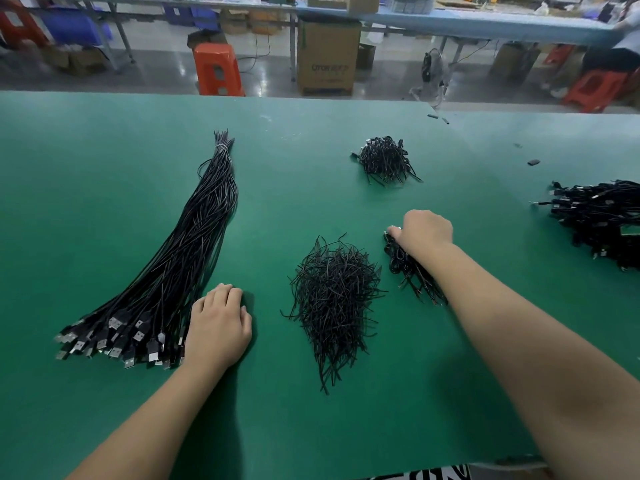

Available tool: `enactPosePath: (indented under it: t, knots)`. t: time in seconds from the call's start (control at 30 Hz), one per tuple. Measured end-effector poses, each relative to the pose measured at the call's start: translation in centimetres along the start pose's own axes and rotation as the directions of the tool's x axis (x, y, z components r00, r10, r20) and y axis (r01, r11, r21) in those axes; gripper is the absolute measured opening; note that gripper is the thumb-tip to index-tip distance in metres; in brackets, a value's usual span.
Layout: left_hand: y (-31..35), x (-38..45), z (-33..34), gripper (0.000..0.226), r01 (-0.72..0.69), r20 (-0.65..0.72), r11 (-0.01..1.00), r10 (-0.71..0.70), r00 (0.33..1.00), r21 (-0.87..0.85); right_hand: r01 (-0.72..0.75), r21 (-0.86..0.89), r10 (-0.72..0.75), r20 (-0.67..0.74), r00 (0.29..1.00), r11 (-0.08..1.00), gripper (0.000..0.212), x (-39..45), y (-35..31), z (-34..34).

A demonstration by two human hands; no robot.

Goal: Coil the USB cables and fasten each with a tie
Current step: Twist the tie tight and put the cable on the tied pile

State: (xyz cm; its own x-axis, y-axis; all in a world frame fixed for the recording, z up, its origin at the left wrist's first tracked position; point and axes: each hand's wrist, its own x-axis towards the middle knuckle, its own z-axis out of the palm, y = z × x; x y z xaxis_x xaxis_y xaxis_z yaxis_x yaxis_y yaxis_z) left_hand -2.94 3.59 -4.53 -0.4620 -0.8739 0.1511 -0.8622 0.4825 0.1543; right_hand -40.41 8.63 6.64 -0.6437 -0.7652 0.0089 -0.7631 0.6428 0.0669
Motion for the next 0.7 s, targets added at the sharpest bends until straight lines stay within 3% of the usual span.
enactPosePath:
  t: [0.13,0.3,0.4,0.5,0.6,0.7]
  knots:
    - [0.0,0.0,0.0,0.041,0.003,-0.002,1.000,-0.003,1.000,-0.010,0.144,0.213,-0.139,-0.035,0.990,0.967,0.041,-1.2,-4.0,-2.7]
    - [0.0,-0.1,-0.1,0.042,-0.002,0.000,1.000,0.002,1.000,-0.013,0.292,0.567,-0.367,0.020,0.930,0.771,0.031,-5.4,-11.3,-4.4]
    - [0.0,0.0,-0.1,0.041,0.006,-0.006,1.000,-0.006,1.000,-0.015,0.276,0.678,-0.484,0.134,0.865,0.682,0.027,-8.9,-15.6,-2.2]
    - [-0.1,0.0,-0.1,0.041,0.003,-0.021,1.000,-0.003,1.000,-0.026,0.139,0.743,-0.494,0.282,0.822,0.655,0.029,-12.0,-18.9,1.4]
    - [-0.3,0.0,-0.1,0.044,-0.008,-0.015,0.999,0.008,1.000,-0.035,0.060,0.722,-0.449,0.361,0.818,0.690,0.031,-14.0,-20.5,4.4]
    - [-0.3,0.1,0.0,0.038,0.016,0.006,0.996,-0.015,1.000,-0.084,0.066,0.707,-0.424,0.344,0.838,0.704,0.027,-14.7,-20.8,5.6]
